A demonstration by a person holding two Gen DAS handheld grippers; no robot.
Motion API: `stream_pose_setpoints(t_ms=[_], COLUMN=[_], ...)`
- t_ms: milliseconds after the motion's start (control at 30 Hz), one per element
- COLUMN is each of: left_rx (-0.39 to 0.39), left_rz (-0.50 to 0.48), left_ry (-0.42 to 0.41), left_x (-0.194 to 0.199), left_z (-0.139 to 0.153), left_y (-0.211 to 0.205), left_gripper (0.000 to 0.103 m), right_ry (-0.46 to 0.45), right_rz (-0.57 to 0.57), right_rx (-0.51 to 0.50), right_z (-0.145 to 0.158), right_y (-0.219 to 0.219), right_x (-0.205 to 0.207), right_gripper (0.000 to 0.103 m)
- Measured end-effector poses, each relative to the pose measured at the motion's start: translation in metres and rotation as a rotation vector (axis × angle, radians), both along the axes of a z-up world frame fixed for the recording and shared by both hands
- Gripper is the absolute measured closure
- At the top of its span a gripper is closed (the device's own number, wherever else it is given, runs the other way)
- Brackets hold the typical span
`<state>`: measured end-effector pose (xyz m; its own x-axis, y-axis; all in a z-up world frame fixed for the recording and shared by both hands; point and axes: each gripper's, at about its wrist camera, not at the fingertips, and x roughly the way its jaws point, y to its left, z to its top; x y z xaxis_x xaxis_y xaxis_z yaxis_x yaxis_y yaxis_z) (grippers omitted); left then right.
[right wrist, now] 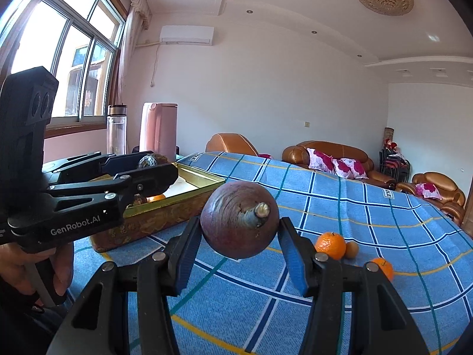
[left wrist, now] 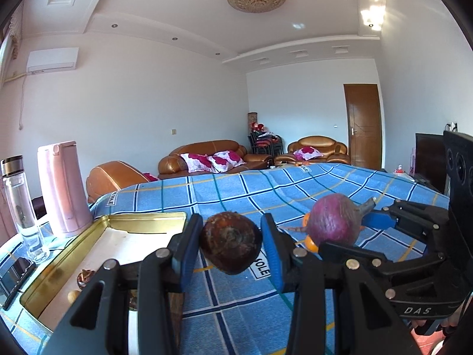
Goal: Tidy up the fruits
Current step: 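Carry the mangosteen over the gold tray while the right tool carries the onion there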
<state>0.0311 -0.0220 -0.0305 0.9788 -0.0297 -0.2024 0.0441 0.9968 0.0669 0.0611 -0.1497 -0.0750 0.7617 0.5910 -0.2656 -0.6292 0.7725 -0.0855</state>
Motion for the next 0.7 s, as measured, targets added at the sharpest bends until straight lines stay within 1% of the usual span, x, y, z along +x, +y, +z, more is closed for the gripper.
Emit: stream_pose_setpoints(t_ms=[300,700], left_rx=[-0.01,-0.053], left_rz=[0.101,0.224], left_ry=[0.03,0.078], left_x=[-0.002,-0.006], left_z=[0.002,-0.003], left_y=[0.036,0.092], left_gripper=[0.061,0.061], right_ry=[0.009,0.032], right_rz=[0.09,0.199], right_rx=[-0.027,-0.066], right_z=[0.009,0.015], right_y=[0.043,0.096], right_x=[-0.001,0.001], right_gripper=[0.048,0.048])
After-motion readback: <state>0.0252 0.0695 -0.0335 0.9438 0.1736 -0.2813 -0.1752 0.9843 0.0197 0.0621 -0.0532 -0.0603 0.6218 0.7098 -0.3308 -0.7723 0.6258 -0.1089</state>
